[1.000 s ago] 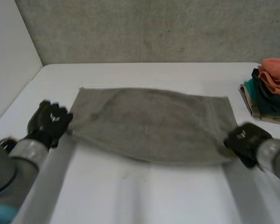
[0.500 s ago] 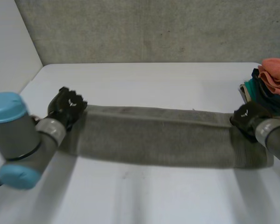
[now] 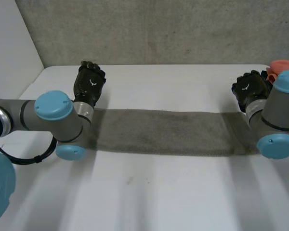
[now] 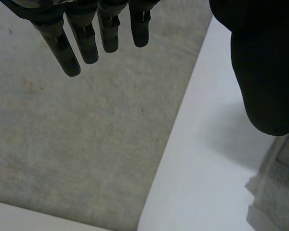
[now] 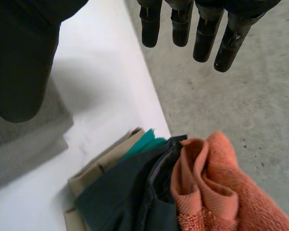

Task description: Fold the laundry.

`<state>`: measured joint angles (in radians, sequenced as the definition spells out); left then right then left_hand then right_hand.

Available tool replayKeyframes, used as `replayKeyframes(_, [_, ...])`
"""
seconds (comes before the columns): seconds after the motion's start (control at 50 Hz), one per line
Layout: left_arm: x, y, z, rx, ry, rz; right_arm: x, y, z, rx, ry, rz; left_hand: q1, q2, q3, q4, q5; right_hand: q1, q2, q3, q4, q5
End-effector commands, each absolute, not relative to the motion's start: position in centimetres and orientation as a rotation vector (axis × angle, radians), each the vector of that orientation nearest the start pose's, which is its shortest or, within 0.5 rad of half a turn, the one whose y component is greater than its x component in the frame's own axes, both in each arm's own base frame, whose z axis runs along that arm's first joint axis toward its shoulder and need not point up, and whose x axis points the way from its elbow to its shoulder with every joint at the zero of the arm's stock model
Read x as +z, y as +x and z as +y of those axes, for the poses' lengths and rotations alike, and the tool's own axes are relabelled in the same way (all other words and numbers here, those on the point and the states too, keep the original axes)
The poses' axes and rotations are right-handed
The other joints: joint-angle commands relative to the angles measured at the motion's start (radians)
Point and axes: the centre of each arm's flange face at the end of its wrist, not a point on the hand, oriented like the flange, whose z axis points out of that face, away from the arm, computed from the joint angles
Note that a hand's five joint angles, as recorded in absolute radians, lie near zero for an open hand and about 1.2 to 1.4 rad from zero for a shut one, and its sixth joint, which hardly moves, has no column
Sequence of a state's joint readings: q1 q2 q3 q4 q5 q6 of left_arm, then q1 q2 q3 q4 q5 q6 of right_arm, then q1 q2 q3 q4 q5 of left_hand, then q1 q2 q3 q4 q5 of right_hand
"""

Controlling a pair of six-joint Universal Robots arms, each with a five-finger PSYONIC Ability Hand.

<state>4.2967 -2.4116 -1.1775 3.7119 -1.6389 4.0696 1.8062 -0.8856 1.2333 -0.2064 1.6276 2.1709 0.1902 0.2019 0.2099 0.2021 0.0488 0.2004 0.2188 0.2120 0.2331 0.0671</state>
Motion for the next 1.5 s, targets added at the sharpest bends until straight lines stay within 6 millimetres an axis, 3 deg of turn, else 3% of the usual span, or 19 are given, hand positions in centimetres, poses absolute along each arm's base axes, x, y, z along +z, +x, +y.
replayKeyframes(0.02, [15.7, -29.8, -35.9, -1.994, 1.102, 1.493, 20.6, 22.0, -34.5, 1.852, 1.043, -1.905, -0.016, -0.027, -0.035, -0.028, -0.049, -0.026, -0.044, -0.037, -0.059, -0.067])
replayKeyframes(0.12, [16.4, -28.9, -33.8, -1.983, 1.113, 1.528, 20.6, 19.6, -32.0, 1.855, 1.048, -2.101, -0.016, -0.027, -0.035, -0.028, -0.049, -0.026, -0.044, -0.037, -0.059, -0.067])
replayKeyframes(0.28, [16.7, -27.9, -31.1, -2.072, 1.036, 1.676, 18.3, 16.2, -31.2, 1.749, 1.038, -2.267, -0.016, -0.027, -0.035, -0.028, -0.049, 0.022, 0.004, 0.011, -0.01, -0.019])
replayKeyframes(0.56, [16.0, -28.5, -30.0, -2.114, 1.039, 1.698, 13.3, 15.8, -33.2, 1.669, 1.085, -2.278, -0.016, -0.027, -0.035, -0.028, -0.049, 0.202, 0.183, 0.19, 0.169, 0.16])
replayKeyframes(0.62, [16.0, -28.5, -30.0, -2.111, 1.041, 1.701, 12.2, 15.7, -33.5, 1.642, 1.102, -2.267, -0.016, -0.027, -0.035, -0.028, -0.049, 0.511, 0.493, 0.5, 0.479, 0.47])
replayKeyframes(0.64, [15.9, -28.5, -30.0, -2.109, 1.043, 1.701, 12.2, 15.5, -33.6, 1.635, 1.1, -2.264, -0.016, -0.027, -0.035, -0.028, -0.049, 0.713, 0.695, 0.702, 0.681, 0.672])
replayKeyframes(0.66, [15.9, -28.4, -29.9, -2.107, 1.044, 1.705, 12.2, 14.7, -34.0, 1.613, 1.075, -2.254, -0.016, -0.027, -0.035, -0.028, -0.049, 1.191, 1.173, 1.179, 1.158, 1.15])
replayKeyframes(0.76, [16.0, -28.3, -29.7, -2.104, 1.044, 1.705, 12.7, 12.1, -34.4, 1.545, 0.969, -2.221, -0.016, -0.027, -0.035, -0.028, -0.049, 1.196, 1.178, 1.184, 1.163, 1.155])
replayKeyframes(0.8, [16.2, -28.3, -29.6, -2.109, 1.043, 1.701, 14.0, 11.2, -34.2, 1.54, 0.945, -2.176, -0.016, -0.027, -0.035, -0.028, -0.049, 1.196, 1.178, 1.184, 1.163, 1.155])
replayKeyframes(0.86, [17.0, -28.1, -29.4, -2.126, 1.028, 1.686, 15.1, 10.3, -34.0, 1.513, 0.951, -2.111, -0.016, -0.027, -0.035, -0.028, -0.049, 1.196, 1.178, 1.184, 1.163, 1.155])
replayKeyframes(0.96, [17.9, -27.7, -29.2, -2.14, 1.006, 1.676, 16.1, 6.4, -34.5, 1.352, 1.01, -1.927, -0.016, -0.027, -0.035, -0.028, -0.049, 1.196, 1.178, 1.184, 1.163, 1.155])
replayKeyframes(1.02, [18.4, -27.5, -29.0, -2.15, 0.995, 1.669, 16.7, 6.8, -34.7, 1.348, 1.061, -1.857, -0.016, -0.027, -0.035, -0.028, -0.049, 1.196, 1.178, 1.184, 1.163, 1.155])
replayKeyframes(1.06, [18.9, -27.2, -29.0, -2.156, 0.979, 1.661, 17.5, 7.8, -34.6, 1.383, 1.091, -1.815, -0.016, -0.027, -0.035, -0.028, -0.049, 1.196, 1.178, 1.184, 1.163, 1.155])
replayKeyframes(1.1, [19.3, -26.7, -29.0, -2.157, 0.96, 1.657, 19.1, 11.0, -34.3, 1.488, 1.164, -1.726, -0.016, -0.027, -0.035, -0.028, -0.049, 1.196, 1.178, 1.184, 1.163, 1.155])
replayKeyframes(1.26, [21.5, -24.1, -29.8, -2.166, 0.836, 1.638, 23.7, 26.7, -29.6, 2.059, 1.462, -1.289, -0.016, -0.027, -0.035, -0.028, -0.049, 1.196, 1.178, 1.184, 1.163, 1.155])
replayKeyframes(1.36, [21.6, -22.8, -30.1, -2.165, 0.775, 1.681, 20.0, 38.3, -23.6, 2.352, 1.854, -1.063, -0.016, -0.027, -0.035, -0.028, -0.049, 1.196, 1.178, 1.184, 1.163, 1.155])
replayKeyframes(1.42, [21.2, -22.6, -29.9, -2.164, 0.767, 1.712, 17.8, 40.9, -21.6, 2.385, 1.994, -1.022, -0.016, -0.027, -0.035, -0.028, -0.049, 1.196, 1.178, 1.184, 1.163, 1.155])
replayKeyframes(1.46, [20.7, -22.6, -29.6, -2.153, 0.777, 1.731, 14.7, 42.4, -20.5, 2.358, 2.094, -1.024, -0.016, -0.027, -0.035, -0.028, -0.049, 1.196, 1.178, 1.184, 1.163, 1.155])
replayKeyframes(1.5, [20.3, -22.7, -29.4, -2.146, 0.79, 1.743, 13.0, 42.9, -20.1, 2.333, 2.137, -1.056, -0.016, -0.027, -0.035, -0.028, -0.049, 0.859, 0.84, 0.847, 0.826, 0.817])
